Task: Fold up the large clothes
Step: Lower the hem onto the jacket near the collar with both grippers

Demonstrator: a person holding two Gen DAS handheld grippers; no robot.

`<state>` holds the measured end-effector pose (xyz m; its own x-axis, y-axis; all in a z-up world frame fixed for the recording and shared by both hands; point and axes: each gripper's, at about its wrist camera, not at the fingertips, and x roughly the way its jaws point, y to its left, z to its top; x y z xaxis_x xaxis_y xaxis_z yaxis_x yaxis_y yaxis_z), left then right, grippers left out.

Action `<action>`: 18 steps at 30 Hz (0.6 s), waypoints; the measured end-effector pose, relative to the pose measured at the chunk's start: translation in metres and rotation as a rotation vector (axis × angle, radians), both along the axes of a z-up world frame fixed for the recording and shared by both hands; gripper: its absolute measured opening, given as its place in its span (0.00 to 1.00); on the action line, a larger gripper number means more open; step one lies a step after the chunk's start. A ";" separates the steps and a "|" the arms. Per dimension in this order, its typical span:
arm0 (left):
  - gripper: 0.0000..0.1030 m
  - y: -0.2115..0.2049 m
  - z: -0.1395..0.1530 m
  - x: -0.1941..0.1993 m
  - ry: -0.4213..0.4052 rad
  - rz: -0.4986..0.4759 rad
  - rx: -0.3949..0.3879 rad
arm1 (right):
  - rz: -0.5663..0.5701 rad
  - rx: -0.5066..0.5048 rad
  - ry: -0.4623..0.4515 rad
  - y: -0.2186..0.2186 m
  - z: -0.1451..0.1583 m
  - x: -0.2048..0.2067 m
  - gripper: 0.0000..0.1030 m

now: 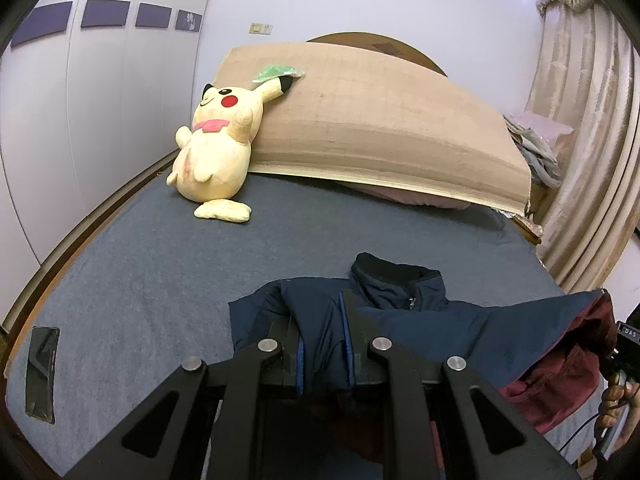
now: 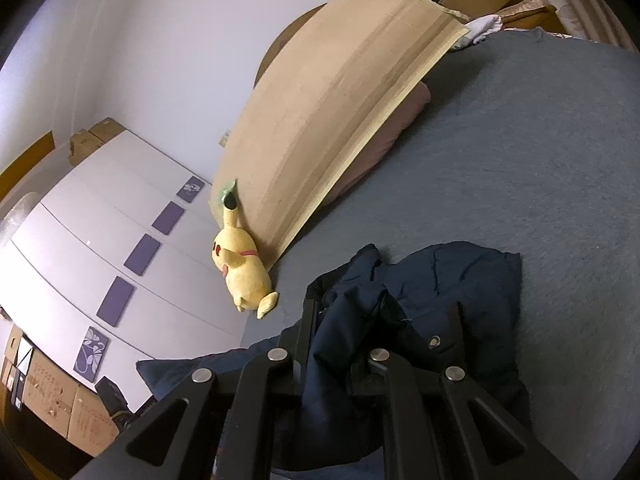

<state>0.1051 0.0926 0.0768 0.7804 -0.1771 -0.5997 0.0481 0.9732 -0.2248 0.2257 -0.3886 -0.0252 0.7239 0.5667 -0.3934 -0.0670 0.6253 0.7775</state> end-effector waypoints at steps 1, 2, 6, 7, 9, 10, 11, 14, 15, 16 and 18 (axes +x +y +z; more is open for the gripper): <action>0.15 -0.001 -0.001 0.002 0.003 0.001 0.002 | -0.001 -0.003 0.005 0.000 -0.002 0.002 0.11; 0.15 -0.001 -0.003 0.004 0.005 0.001 0.003 | -0.002 -0.005 0.007 0.000 -0.002 0.004 0.11; 0.15 -0.002 -0.007 0.011 0.013 0.004 0.008 | -0.003 -0.008 0.016 0.001 -0.006 0.009 0.11; 0.15 -0.002 -0.009 0.013 0.017 0.005 0.007 | -0.003 -0.008 0.018 0.000 -0.006 0.010 0.11; 0.15 -0.002 -0.011 0.016 0.021 0.006 0.009 | -0.003 -0.012 0.022 0.001 -0.008 0.012 0.11; 0.15 -0.002 -0.012 0.018 0.023 0.005 0.010 | -0.003 -0.016 0.023 0.002 -0.008 0.014 0.11; 0.15 -0.003 -0.013 0.020 0.024 0.006 0.011 | -0.004 -0.019 0.025 0.003 -0.008 0.015 0.11; 0.14 -0.003 -0.014 0.029 0.027 0.007 0.012 | -0.004 -0.025 0.025 0.004 -0.006 0.019 0.11; 0.14 -0.003 -0.014 0.032 0.027 0.008 0.014 | -0.003 -0.027 0.024 0.004 -0.005 0.021 0.11; 0.14 -0.004 -0.014 0.036 0.027 0.010 0.014 | -0.004 -0.028 0.023 0.004 -0.004 0.024 0.11; 0.14 -0.004 -0.015 0.044 0.031 0.014 0.009 | -0.009 -0.025 0.024 0.004 -0.004 0.030 0.11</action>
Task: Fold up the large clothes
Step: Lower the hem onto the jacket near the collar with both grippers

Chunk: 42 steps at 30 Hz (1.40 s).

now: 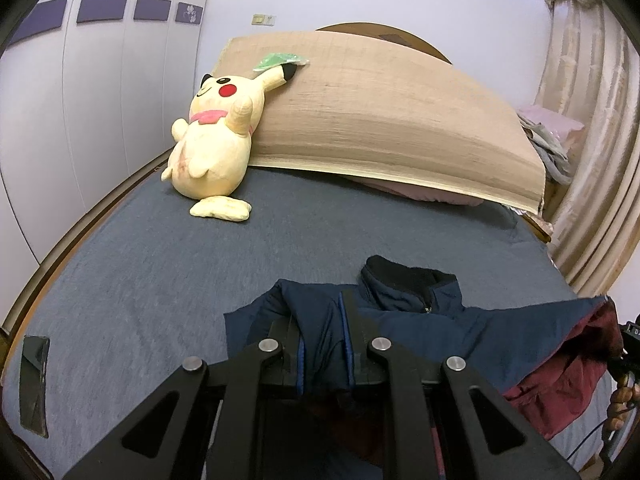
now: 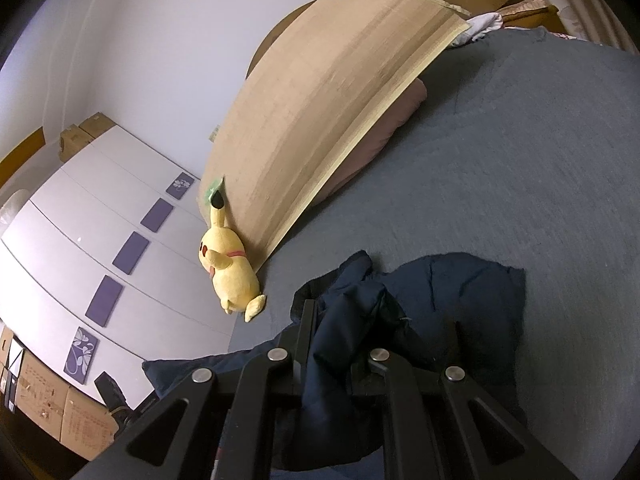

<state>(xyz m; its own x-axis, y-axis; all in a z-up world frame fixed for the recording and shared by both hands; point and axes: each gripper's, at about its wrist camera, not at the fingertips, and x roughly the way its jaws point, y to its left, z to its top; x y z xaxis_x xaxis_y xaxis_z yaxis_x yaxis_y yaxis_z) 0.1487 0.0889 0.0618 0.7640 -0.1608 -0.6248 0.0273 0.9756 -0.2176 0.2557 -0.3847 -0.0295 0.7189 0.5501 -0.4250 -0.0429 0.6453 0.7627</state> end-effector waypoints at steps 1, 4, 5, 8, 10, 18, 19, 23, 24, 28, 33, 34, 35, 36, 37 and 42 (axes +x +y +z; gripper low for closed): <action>0.14 -0.001 0.000 0.005 0.002 0.002 0.000 | -0.003 0.006 0.004 0.000 0.000 0.004 0.11; 0.14 -0.005 -0.004 0.023 0.012 0.005 0.010 | -0.011 0.004 0.017 0.001 -0.003 0.020 0.11; 0.14 -0.007 -0.006 0.029 0.017 0.004 0.015 | -0.013 0.004 0.022 0.001 -0.004 0.024 0.11; 0.14 -0.011 -0.014 0.044 0.038 0.006 0.021 | -0.023 0.006 0.049 -0.001 -0.012 0.042 0.10; 0.14 -0.013 -0.022 0.055 0.055 0.008 0.031 | -0.027 0.005 0.077 -0.002 -0.021 0.056 0.10; 0.14 -0.021 -0.061 0.087 0.139 0.018 0.054 | -0.036 -0.007 0.153 0.001 -0.050 0.092 0.10; 0.14 -0.021 -0.065 0.090 0.146 0.018 0.056 | -0.035 -0.010 0.162 0.001 -0.054 0.096 0.10; 0.14 -0.022 -0.077 0.099 0.173 0.017 0.061 | -0.036 -0.018 0.186 0.004 -0.064 0.106 0.10; 0.14 -0.022 -0.079 0.101 0.176 0.016 0.062 | -0.036 -0.021 0.192 0.004 -0.067 0.108 0.10; 0.14 -0.024 -0.088 0.108 0.195 0.014 0.071 | -0.040 -0.014 0.228 0.003 -0.080 0.118 0.10; 0.14 -0.024 -0.095 0.114 0.212 0.017 0.079 | -0.039 -0.022 0.250 0.004 -0.089 0.126 0.10; 0.14 -0.024 -0.097 0.116 0.215 0.018 0.080 | -0.037 -0.024 0.253 0.005 -0.090 0.127 0.10; 0.14 -0.024 -0.098 0.117 0.219 0.019 0.081 | -0.037 -0.025 0.255 0.004 -0.091 0.128 0.10; 0.14 -0.024 -0.099 0.119 0.221 0.020 0.083 | -0.037 -0.025 0.258 0.004 -0.092 0.130 0.10; 0.14 -0.024 -0.101 0.120 0.225 0.021 0.085 | -0.037 -0.026 0.260 0.004 -0.093 0.132 0.10; 0.14 -0.024 -0.106 0.125 0.239 0.025 0.086 | -0.035 -0.031 0.270 0.006 -0.095 0.137 0.10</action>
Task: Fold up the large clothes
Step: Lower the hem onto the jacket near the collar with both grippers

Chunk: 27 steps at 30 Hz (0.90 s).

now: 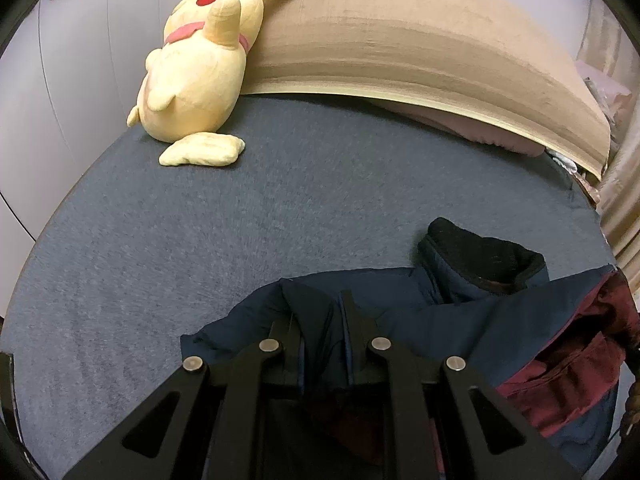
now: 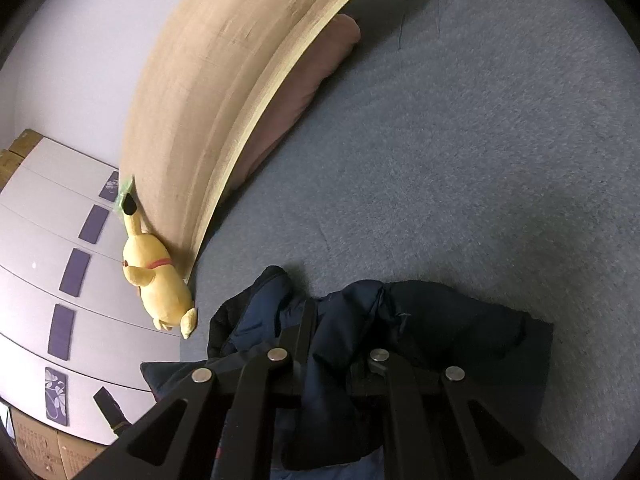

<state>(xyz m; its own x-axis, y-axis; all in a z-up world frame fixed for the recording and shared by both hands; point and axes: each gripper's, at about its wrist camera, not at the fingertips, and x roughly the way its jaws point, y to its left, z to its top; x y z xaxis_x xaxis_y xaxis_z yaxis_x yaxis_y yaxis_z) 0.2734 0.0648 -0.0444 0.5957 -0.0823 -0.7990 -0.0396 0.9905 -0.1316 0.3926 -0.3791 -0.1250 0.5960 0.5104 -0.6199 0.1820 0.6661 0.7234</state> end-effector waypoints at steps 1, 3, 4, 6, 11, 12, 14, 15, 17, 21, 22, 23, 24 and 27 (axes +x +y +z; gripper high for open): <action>0.14 0.000 -0.002 0.001 0.004 0.001 0.001 | 0.002 -0.002 0.002 0.000 -0.001 0.001 0.10; 0.14 0.000 -0.004 0.003 0.008 0.000 0.004 | 0.002 -0.003 0.006 0.002 -0.002 0.003 0.10; 0.14 0.000 -0.005 0.003 0.010 0.000 0.006 | 0.003 -0.004 0.009 0.002 -0.003 0.004 0.10; 0.14 0.000 -0.007 0.005 0.015 0.000 0.007 | 0.006 -0.005 0.014 0.002 -0.004 0.006 0.10; 0.14 0.000 -0.011 0.008 0.025 0.003 0.009 | 0.010 -0.011 0.031 0.004 -0.007 0.012 0.10; 0.14 0.000 -0.012 0.008 0.027 0.003 0.010 | 0.009 -0.011 0.035 0.004 -0.008 0.012 0.10; 0.14 0.000 -0.014 0.009 0.030 0.004 0.012 | 0.009 -0.013 0.042 0.004 -0.010 0.014 0.10; 0.14 0.000 -0.014 0.009 0.031 0.005 0.012 | 0.010 -0.014 0.046 0.004 -0.011 0.014 0.10; 0.14 -0.001 -0.016 0.010 0.034 0.005 0.014 | 0.010 -0.014 0.052 0.005 -0.013 0.016 0.10; 0.14 0.000 -0.021 0.012 0.046 0.007 0.014 | 0.013 -0.018 0.070 0.006 -0.017 0.020 0.10; 0.14 0.000 -0.022 0.013 0.048 0.007 0.015 | 0.014 -0.017 0.076 0.006 -0.018 0.021 0.10; 0.14 -0.001 -0.024 0.014 0.053 0.006 0.019 | 0.014 -0.016 0.082 0.007 -0.020 0.023 0.10; 0.14 -0.001 -0.025 0.014 0.055 0.005 0.022 | 0.013 -0.015 0.086 0.007 -0.020 0.023 0.10; 0.14 -0.003 -0.031 0.016 0.063 0.001 0.036 | 0.011 -0.009 0.101 0.008 -0.024 0.025 0.10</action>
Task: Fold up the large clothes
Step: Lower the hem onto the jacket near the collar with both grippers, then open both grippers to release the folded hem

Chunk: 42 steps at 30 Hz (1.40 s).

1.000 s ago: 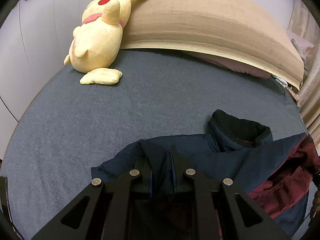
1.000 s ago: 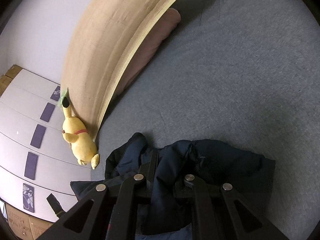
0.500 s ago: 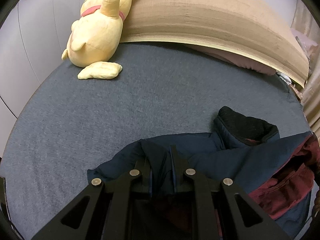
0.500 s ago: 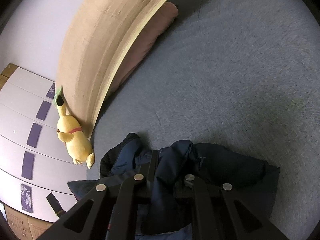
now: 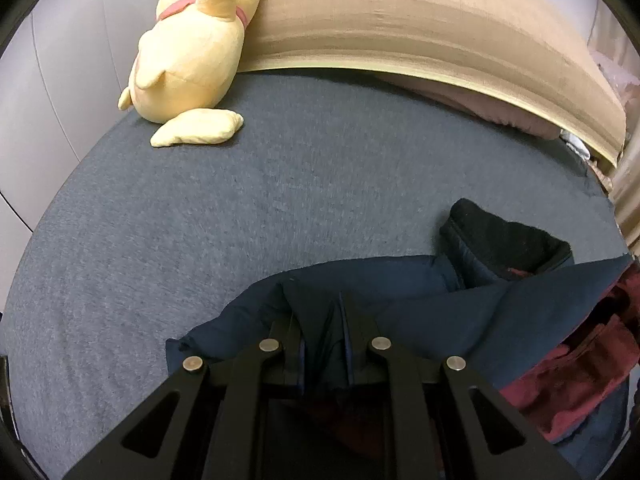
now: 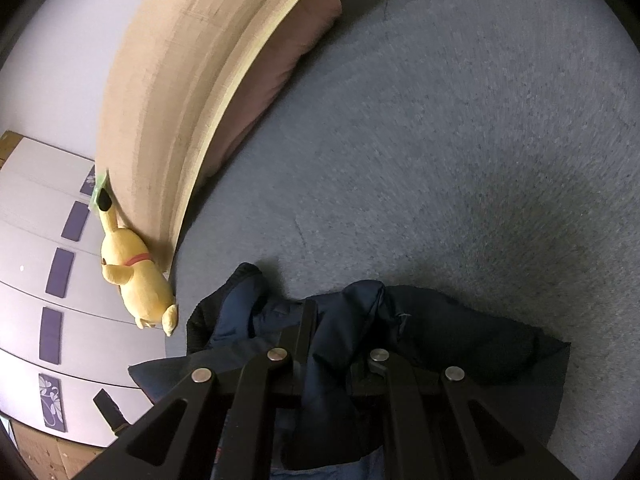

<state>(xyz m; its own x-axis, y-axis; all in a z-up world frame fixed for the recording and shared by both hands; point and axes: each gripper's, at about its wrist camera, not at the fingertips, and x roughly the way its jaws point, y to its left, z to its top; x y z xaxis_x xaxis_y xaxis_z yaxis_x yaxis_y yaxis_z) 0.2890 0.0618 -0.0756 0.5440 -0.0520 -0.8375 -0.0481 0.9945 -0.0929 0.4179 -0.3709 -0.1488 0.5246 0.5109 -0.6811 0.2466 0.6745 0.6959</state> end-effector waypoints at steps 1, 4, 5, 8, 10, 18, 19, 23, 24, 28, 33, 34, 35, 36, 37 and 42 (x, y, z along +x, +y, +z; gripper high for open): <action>0.14 -0.001 -0.002 0.000 0.002 -0.002 0.005 | -0.001 0.002 0.004 0.001 0.000 0.000 0.10; 0.14 -0.002 -0.005 0.001 0.010 -0.004 0.019 | -0.001 -0.002 0.013 0.002 -0.001 0.002 0.10; 0.14 -0.003 -0.006 0.001 0.011 -0.004 0.023 | -0.001 -0.001 0.015 0.002 -0.001 0.002 0.10; 0.14 -0.004 -0.006 0.002 0.016 -0.007 0.032 | -0.001 -0.001 0.024 0.003 -0.003 0.004 0.10; 0.14 -0.004 -0.006 0.002 0.018 -0.010 0.037 | -0.001 -0.001 0.026 0.003 -0.004 0.004 0.10; 0.14 -0.005 -0.010 0.003 0.023 -0.014 0.040 | 0.002 -0.006 0.034 0.004 -0.008 0.005 0.10; 0.14 -0.006 -0.011 0.004 0.023 -0.015 0.043 | 0.003 -0.007 0.035 0.005 -0.009 0.006 0.10; 0.14 -0.008 -0.013 0.004 0.022 -0.017 0.051 | 0.001 -0.008 0.043 0.007 -0.014 0.007 0.11; 0.14 -0.008 -0.014 0.005 0.022 -0.017 0.050 | 0.001 -0.009 0.044 0.008 -0.015 0.007 0.11; 0.14 -0.010 -0.014 0.004 0.021 -0.016 0.052 | 0.004 -0.011 0.046 0.009 -0.017 0.008 0.11; 0.15 -0.014 -0.017 0.003 0.014 -0.023 0.080 | 0.000 -0.002 0.050 0.008 -0.021 0.008 0.11; 0.15 -0.014 -0.017 0.003 0.017 -0.025 0.084 | -0.003 0.002 0.052 0.007 -0.021 0.007 0.11; 0.15 -0.015 -0.016 0.004 0.021 -0.028 0.090 | -0.006 0.007 0.052 0.007 -0.021 0.007 0.11; 0.15 -0.016 -0.014 0.005 0.027 -0.039 0.101 | -0.012 0.029 0.055 0.005 -0.021 0.006 0.13; 0.15 -0.016 -0.012 0.005 0.031 -0.050 0.102 | -0.013 0.046 0.057 0.003 -0.021 0.006 0.15; 0.31 -0.001 0.015 0.007 0.058 -0.055 -0.036 | -0.063 0.235 -0.005 -0.018 0.001 -0.005 0.91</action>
